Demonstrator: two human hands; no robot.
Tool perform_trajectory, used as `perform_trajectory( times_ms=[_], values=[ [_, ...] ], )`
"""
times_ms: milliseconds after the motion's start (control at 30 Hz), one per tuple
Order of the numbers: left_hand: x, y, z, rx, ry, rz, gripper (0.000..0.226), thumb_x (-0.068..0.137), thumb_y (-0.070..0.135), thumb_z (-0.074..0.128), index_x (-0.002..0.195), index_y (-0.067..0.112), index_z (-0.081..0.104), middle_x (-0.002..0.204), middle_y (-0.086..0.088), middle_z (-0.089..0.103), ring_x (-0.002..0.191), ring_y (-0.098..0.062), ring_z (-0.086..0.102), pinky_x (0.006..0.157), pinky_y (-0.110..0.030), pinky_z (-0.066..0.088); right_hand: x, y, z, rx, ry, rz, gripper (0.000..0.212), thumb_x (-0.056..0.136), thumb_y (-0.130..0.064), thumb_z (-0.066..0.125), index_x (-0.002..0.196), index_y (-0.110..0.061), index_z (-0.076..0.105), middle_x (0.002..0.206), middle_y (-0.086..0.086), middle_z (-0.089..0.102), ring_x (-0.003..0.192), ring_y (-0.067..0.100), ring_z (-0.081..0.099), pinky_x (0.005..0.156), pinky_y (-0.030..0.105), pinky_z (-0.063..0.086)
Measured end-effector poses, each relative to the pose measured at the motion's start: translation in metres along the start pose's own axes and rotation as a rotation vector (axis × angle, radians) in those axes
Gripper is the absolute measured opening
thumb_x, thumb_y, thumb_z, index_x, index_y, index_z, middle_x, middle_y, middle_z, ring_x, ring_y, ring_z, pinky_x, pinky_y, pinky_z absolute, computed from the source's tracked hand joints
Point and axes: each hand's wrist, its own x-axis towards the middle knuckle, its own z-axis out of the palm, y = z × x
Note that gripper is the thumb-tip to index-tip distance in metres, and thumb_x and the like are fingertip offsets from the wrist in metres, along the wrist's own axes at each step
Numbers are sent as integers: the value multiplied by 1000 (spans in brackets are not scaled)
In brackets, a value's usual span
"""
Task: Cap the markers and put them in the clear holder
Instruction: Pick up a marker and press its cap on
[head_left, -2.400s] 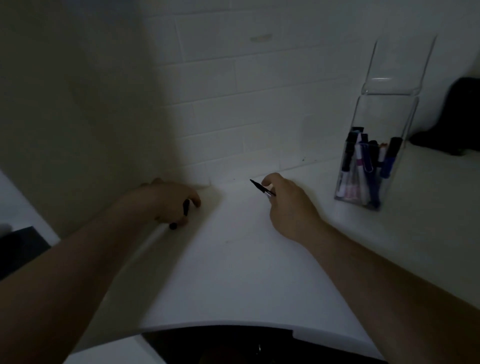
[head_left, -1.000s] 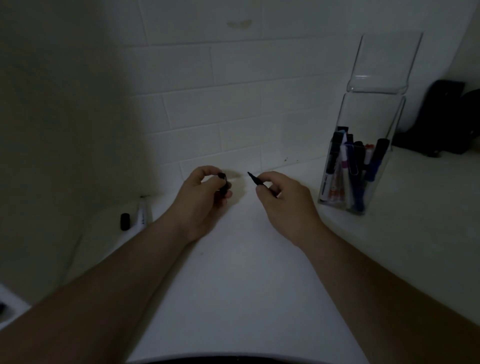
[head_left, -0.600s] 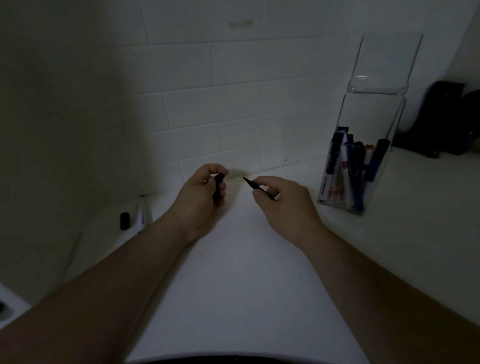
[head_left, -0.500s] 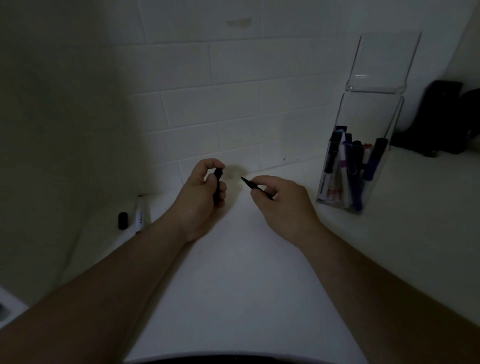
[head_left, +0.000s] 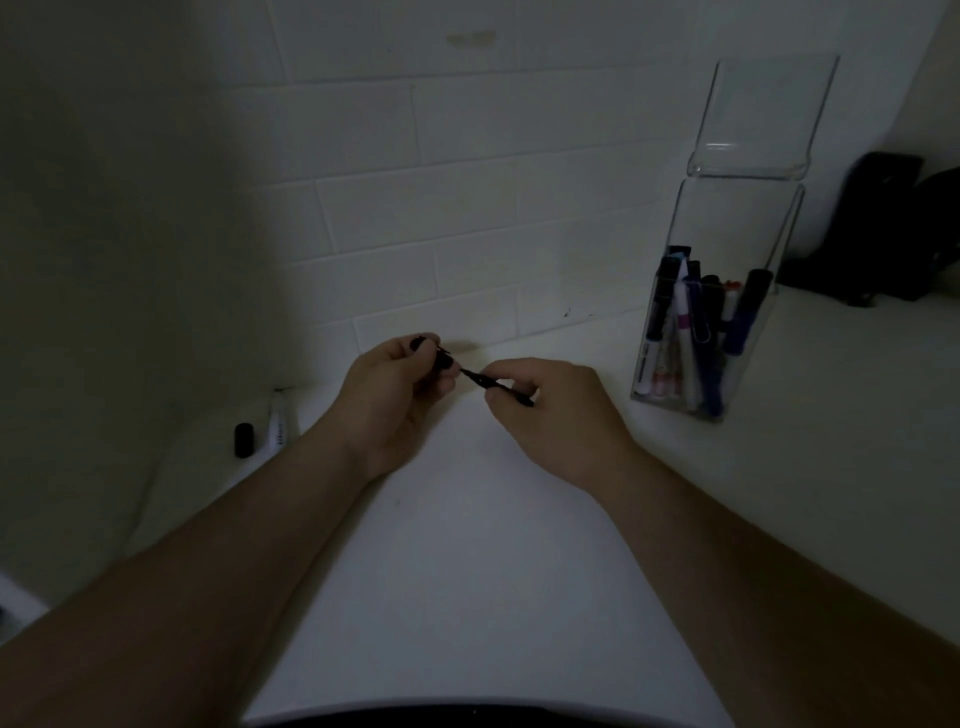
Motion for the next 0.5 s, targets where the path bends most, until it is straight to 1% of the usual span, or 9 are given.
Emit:
perform_trajectory(
  times_ms=[133, 233, 333, 400, 467, 500],
  values=[
    [-1, 1, 1, 4, -17, -17, 11, 98, 4, 56, 106, 3, 64, 88, -12, 71, 77, -20, 67, 74, -26, 58, 1, -1, 0, -19, -3, -13, 21, 93, -32, 61, 108, -40, 74, 76, -11, 63, 72, 8, 60, 65, 28, 52],
    [-3, 0, 3, 71, -54, -5, 12, 96, 2, 58, 106, 3, 64, 87, -12, 71, 77, -20, 68, 74, -27, 57, 1, -2, -1, -28, -9, -29, 22, 95, -31, 59, 109, -40, 72, 73, -8, 63, 69, 11, 60, 65, 33, 54],
    [-8, -2, 5, 170, -103, 31, 13, 94, -4, 59, 105, 2, 63, 82, -14, 71, 77, -23, 67, 73, -28, 57, 1, -1, 0, -59, -37, -56, 22, 95, -32, 56, 109, -40, 71, 76, -6, 68, 68, 12, 61, 67, 38, 55],
    [-13, -4, 6, 332, -133, 87, 12, 94, -1, 62, 105, 3, 64, 81, -14, 72, 76, -22, 67, 72, -29, 56, 2, 0, 1, -105, -42, -54, 18, 95, -35, 56, 104, -38, 72, 78, -7, 69, 72, 10, 62, 70, 38, 55],
    [-16, -6, 6, 624, -164, 200, 9, 97, 10, 60, 103, 10, 67, 82, -9, 74, 74, -18, 69, 71, -31, 56, 4, -1, 1, -156, -33, -55, 17, 96, -38, 58, 103, -34, 72, 82, -9, 70, 75, 11, 62, 72, 38, 54],
    [-16, -6, 6, 765, -171, 265, 12, 99, 15, 57, 102, 15, 68, 82, -5, 75, 73, -17, 70, 73, -32, 57, 5, -2, 1, -175, -32, -62, 17, 96, -40, 58, 102, -32, 72, 83, -8, 70, 75, 12, 62, 72, 39, 54]
  ],
)
